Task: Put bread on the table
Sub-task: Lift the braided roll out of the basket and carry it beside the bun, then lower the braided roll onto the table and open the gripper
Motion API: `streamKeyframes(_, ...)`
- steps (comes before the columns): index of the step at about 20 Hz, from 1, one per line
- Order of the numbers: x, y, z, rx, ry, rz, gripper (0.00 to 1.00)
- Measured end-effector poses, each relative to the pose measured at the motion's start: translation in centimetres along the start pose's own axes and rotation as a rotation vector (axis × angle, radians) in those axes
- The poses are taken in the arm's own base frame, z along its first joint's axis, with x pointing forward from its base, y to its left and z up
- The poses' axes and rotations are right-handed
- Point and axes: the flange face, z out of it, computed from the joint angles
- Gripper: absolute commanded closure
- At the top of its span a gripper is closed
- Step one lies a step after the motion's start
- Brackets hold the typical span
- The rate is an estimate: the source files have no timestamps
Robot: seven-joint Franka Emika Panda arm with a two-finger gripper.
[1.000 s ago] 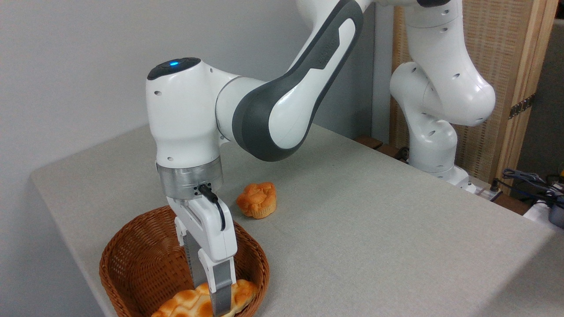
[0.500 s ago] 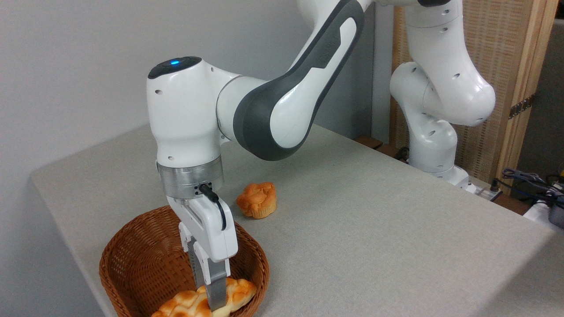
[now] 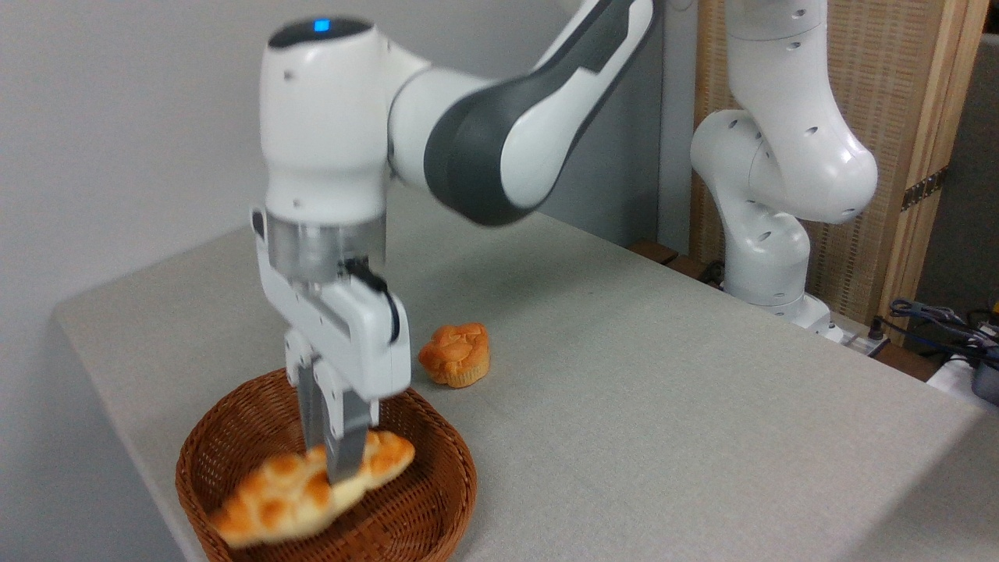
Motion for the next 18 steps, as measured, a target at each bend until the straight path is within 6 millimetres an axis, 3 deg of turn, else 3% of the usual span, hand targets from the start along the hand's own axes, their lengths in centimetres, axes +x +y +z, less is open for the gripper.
streamKeyframes(4, -1.2, 1.5, -6.5, -0.064, -0.014, -0.007, 0.68)
streamKeyframes(7, -4.7, 3.6, -10.0, -0.150, -0.069, 0.015, 0.64)
streamKeyframes(9, -8.0, 4.8, -10.7, -0.197, -0.102, 0.038, 0.58)
streamKeyframes(11, -11.6, 6.0, -9.7, -0.232, -0.170, 0.065, 0.54)
streamKeyframes(12, -12.9, 6.7, -8.6, -0.249, -0.209, 0.079, 0.45)
streamKeyframes(13, -13.8, 7.3, -7.3, -0.266, -0.239, 0.090, 0.30)
streamKeyframes(14, -14.2, 8.0, -6.0, -0.283, -0.262, 0.099, 0.14)
streamKeyframes(15, -14.3, 8.5, -4.8, -0.295, -0.276, 0.109, 0.06)
streamKeyframes(16, -14.0, 8.9, -3.9, -0.300, -0.283, 0.118, 0.00)
streamKeyframes(18, -13.3, 9.2, -2.5, -0.300, -0.290, 0.131, 0.00)
